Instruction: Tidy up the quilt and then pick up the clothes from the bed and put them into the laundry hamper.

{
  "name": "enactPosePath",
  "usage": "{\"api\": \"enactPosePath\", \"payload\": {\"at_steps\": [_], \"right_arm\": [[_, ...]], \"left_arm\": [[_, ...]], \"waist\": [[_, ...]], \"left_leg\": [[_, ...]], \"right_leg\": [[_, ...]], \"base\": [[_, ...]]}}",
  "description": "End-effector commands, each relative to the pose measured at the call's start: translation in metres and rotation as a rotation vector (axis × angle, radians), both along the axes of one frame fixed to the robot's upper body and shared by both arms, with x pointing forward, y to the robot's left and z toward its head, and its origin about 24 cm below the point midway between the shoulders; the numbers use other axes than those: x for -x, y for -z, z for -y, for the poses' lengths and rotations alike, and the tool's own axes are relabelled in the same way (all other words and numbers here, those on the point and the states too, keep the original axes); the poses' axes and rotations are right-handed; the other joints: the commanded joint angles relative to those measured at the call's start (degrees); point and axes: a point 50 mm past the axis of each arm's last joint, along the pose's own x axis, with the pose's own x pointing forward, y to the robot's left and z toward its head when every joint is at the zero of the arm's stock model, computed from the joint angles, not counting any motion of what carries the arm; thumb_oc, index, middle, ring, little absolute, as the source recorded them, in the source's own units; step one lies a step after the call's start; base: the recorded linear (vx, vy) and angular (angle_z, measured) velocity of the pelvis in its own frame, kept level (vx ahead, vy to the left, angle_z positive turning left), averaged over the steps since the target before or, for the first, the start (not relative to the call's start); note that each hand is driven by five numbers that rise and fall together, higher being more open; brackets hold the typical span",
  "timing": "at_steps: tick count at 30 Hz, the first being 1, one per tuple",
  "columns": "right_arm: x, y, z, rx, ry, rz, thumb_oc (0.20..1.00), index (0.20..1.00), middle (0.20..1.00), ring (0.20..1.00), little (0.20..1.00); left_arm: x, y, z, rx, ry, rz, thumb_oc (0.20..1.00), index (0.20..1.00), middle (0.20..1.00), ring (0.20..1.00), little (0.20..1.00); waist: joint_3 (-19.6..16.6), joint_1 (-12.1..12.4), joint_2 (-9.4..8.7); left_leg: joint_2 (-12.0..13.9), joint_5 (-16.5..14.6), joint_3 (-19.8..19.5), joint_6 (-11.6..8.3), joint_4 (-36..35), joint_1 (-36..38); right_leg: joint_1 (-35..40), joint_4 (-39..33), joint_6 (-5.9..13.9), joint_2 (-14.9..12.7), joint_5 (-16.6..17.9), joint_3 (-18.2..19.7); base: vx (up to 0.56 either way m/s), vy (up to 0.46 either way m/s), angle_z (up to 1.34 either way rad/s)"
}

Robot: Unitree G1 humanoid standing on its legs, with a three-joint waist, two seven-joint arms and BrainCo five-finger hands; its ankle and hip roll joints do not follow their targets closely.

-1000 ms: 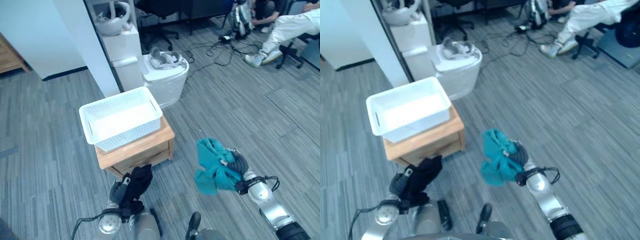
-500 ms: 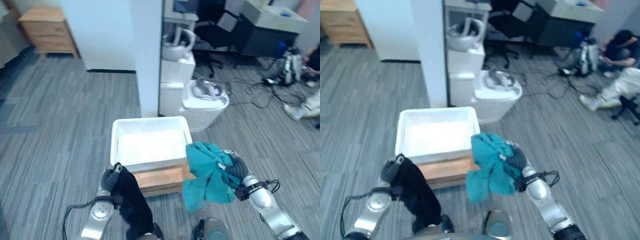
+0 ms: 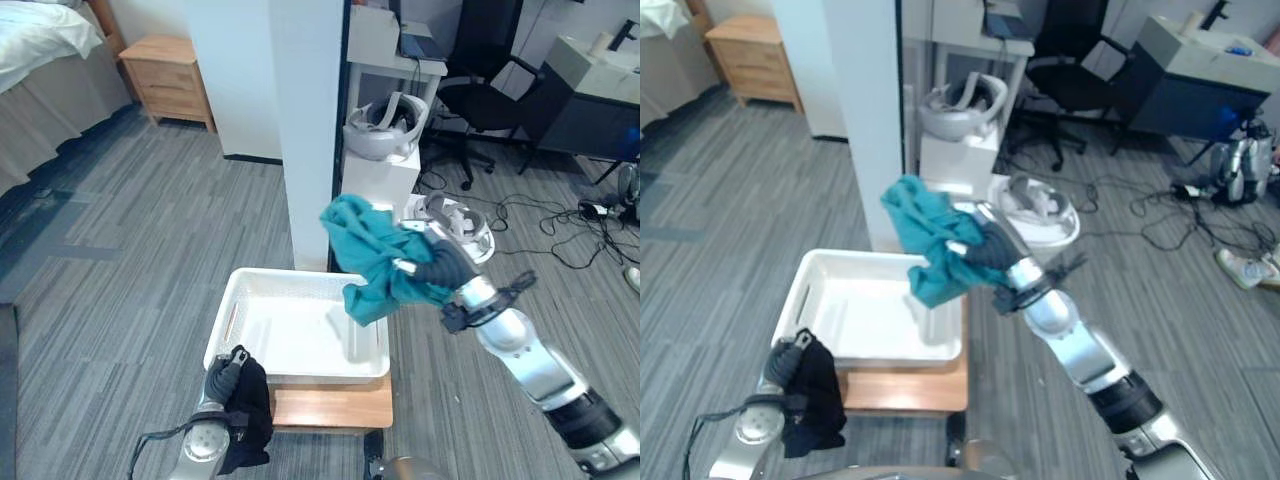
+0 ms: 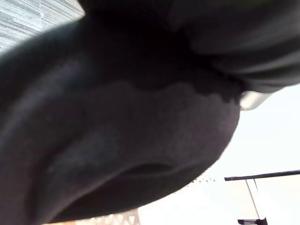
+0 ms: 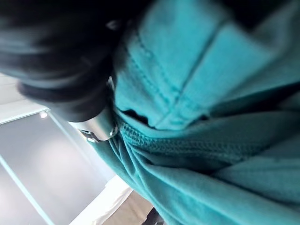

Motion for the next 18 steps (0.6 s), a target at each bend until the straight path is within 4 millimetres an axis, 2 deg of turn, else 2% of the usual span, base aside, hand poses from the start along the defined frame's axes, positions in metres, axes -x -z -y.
{"api": "enactPosePath", "payload": {"at_steps": [1,2,3,5,7,9,11,12,13,14,15,16,17,18], "right_arm": [[-0.012,-0.029,-0.021,-0.011,-0.061,0.13,0.2,0.2,0.2,0.2,0.2],[-0.021,-0.028,-0.03,0.023,-0.058,0.123,0.2,0.2,0.2,0.2,0.2],[-0.021,-0.027,-0.031,0.023,-0.058,0.123,0.2,0.2,0.2,0.2,0.2],[-0.033,-0.028,-0.042,0.057,-0.051,0.121,0.2,0.2,0.2,0.2,0.2],[-0.041,-0.029,-0.047,0.079,-0.037,0.123,0.2,0.2,0.2,0.2,0.2],[-0.049,-0.037,-0.056,0.111,-0.026,0.157,0.2,0.2,0.2,0.2,0.2],[-0.058,-0.035,-0.054,0.113,0.013,0.144,0.2,0.2,0.2,0.2,0.2],[-0.063,-0.028,-0.051,0.135,0.04,0.115,0.2,0.2,0.2,0.2,0.2],[-0.066,-0.018,-0.049,0.156,0.066,0.083,0.2,0.2,0.2,0.2,0.2],[-0.073,0.0,-0.041,0.196,0.123,0.022,0.608,0.608,0.608,0.608,0.608],[-0.073,0.005,-0.041,0.207,0.13,0.012,0.878,0.878,0.878,0.878,0.878],[-0.074,0.01,-0.037,0.221,0.15,0.005,1.0,1.0,1.0,1.0,1.0],[-0.073,0.019,-0.02,0.284,0.203,0.012,1.0,1.0,1.0,1.0,1.0],[-0.071,0.019,-0.017,0.304,0.207,0.027,1.0,1.0,1.0,1.0,1.0]], "left_arm": [[-0.034,-0.034,0.006,0.002,0.083,0.192,0.2,0.2,0.2,0.2,0.2],[-0.037,-0.041,0.007,0.016,0.097,0.224,0.2,0.2,0.2,0.2,0.2],[-0.037,-0.041,0.007,0.017,0.096,0.224,0.2,0.2,0.2,0.2,0.2],[-0.041,-0.051,0.009,0.042,0.106,0.275,0.2,0.2,0.2,0.2,0.2],[-0.047,-0.062,0.011,0.064,0.131,0.327,0.2,0.2,0.2,0.2,0.2],[-0.056,-0.076,0.012,0.079,0.139,0.393,0.2,0.2,0.2,0.2,0.2],[-0.064,-0.091,0.013,0.082,0.144,0.464,0.2,0.2,0.2,0.2,0.2],[-0.066,-0.097,0.014,0.088,0.159,0.484,0.2,0.2,0.2,0.2,0.2],[-0.065,-0.1,0.014,0.096,0.168,0.492,0.2,0.2,0.2,0.2,0.2],[-0.064,-0.108,0.012,0.111,0.173,0.523,0.2,0.2,0.2,0.2,0.2],[-0.063,-0.113,0.012,0.104,0.182,0.546,0.2,0.2,0.2,0.2,0.2],[-0.065,-0.117,0.013,0.112,0.191,0.563,0.2,0.2,0.2,0.2,0.2],[-0.071,-0.132,0.019,0.117,0.23,0.62,0.2,0.2,0.2,0.2,0.2],[-0.072,-0.136,0.02,0.109,0.238,0.64,0.2,0.2,0.2,0.2,0.2]], "waist": [[0.3,0.4,2.89],[0.8,1.0,3.84],[0.9,0.9,3.84],[2.3,1.6,4.97],[4.2,2.4,6.01],[6.6,3.8,6.61],[9.1,5.4,6.61],[8.9,5.4,6.79],[8.4,5.3,7.4],[8.1,5.4,8.43],[8.2,5.4,8.88],[8.2,5.2,9.37],[8.6,3.8,9.54],[8.4,3.6,9.47]], "left_leg": [[4.0,8.8,-0.8,-0.8,-3.8,-3.6],[4.4,9.0,-1.0,-1.12,-3.8,-4.2],[4.3,8.8,-1.1,-1.16,-3.8,-4.0],[4.0,9.0,-1.8,-1.37,-3.8,-4.6],[3.7,8.9,-3.0,-1.73,-0.2,-7.2],[2.8,7.4,-7.0,-2.19,6.0,-12.1],[2.5,8.7,-13.6,-3.93,12.1,-17.9],[3.4,9.1,-14.6,-4.14,11.0,-19.0],[5.1,9.4,-13.9,-4.05,7.7,-17.7],[7.0,10.4,-13.3,-3.87,1.4,-15.3],[7.3,10.5,-14.0,-3.91,-1.1,-14.0],[7.4,11.1,-14.3,-3.83,-2.4,-13.6],[7.0,11.0,-13.3,-3.86,-2.9,-13.3],[6.3,10.4,-13.3,-3.55,-3.2,-13.0]], "right_leg": [[9.3,0.2,8.62,-5.1,-14.0,-3.8],[8.7,0.2,8.3,-4.9,-14.2,-4.2],[8.9,0.2,8.37,-5.0,-14.4,-4.3],[8.6,0.2,8.15,-5.0,-14.5,-4.6],[8.2,0.2,7.72,-5.4,-14.7,-4.6],[7.1,0.2,7.08,-6.1,-14.8,-4.2],[6.0,0.2,6.37,-6.4,-14.4,-4.1],[5.3,0.2,6.38,-6.7,-14.3,-5.1],[5.1,0.2,6.72,-6.8,-14.5,-5.8],[4.5,0.2,7.37,-6.6,-14.3,-6.1],[4.5,0.2,7.49,-6.4,-14.7,-5.6],[4.2,0.2,7.47,-6.3,-14.5,-5.8],[4.0,0.5,7.84,-7.1,-13.7,-6.3],[3.9,0.6,8.1,-7.6,-13.3,-5.8]], "base": [[0.02,-0.118,0.17],[0.02,-0.085,0.14],[0.01,-0.085,0.08],[-0.02,-0.044,0.06],[-0.09,-0.04,0.14],[-0.15,-0.052,0.19],[-0.16,-0.053,0.23],[-0.04,0.057,0.23],[0.06,0.19,0.23],[0.09,0.213,0.26],[0.03,0.19,0.02],[-0.04,0.215,-0.08],[-0.04,0.238,-0.18],[0.0,0.361,0.24]]}}
